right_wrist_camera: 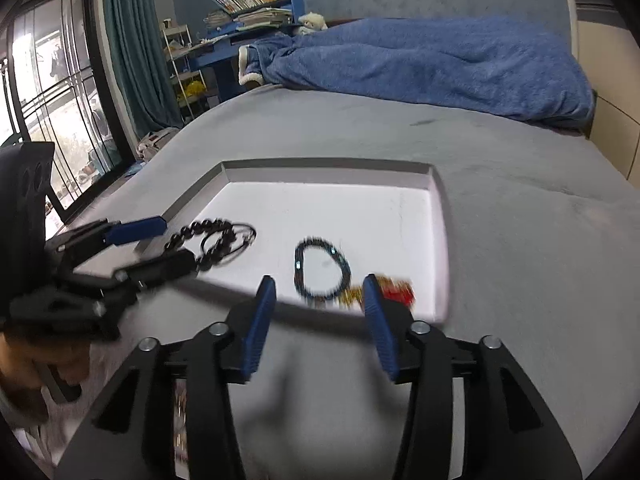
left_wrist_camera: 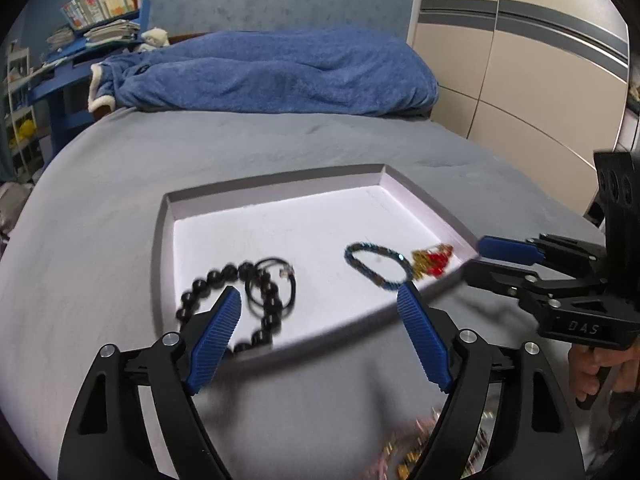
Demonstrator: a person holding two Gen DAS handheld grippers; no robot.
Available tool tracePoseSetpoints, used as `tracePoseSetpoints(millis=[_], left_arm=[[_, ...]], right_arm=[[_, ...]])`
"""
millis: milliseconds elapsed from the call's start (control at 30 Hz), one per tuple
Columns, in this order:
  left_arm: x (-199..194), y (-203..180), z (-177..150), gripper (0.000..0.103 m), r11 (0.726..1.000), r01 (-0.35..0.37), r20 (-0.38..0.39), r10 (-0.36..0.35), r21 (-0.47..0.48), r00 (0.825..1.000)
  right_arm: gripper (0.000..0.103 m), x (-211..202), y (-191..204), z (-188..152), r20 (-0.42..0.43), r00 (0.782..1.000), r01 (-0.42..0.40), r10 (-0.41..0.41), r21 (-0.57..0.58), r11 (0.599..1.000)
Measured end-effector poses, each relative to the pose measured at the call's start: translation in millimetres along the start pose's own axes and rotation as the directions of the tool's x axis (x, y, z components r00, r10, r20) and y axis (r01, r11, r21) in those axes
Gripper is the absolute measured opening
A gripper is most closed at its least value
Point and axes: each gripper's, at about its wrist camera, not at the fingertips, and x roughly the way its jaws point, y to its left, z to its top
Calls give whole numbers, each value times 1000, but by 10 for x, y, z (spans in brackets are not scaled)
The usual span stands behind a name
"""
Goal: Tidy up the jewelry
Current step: 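Carry both bracelets over the grey box and open both tools, then grasp the silver ring bangle with the right tool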
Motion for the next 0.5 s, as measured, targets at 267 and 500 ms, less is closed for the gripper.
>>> tracePoseSetpoints(millis=[267, 500], left_arm=[[-327, -45, -410, 84, 1000, 17, -8, -17, -26, 1000], [-488, -176, -713, 85, 1000, 22, -8, -22, 2, 1000]], right_arm=[[58, -418, -83, -503, -1, 1000, 9, -9, 53, 999], [69, -589, -173, -799, -5, 1000, 15, -15, 102, 995]])
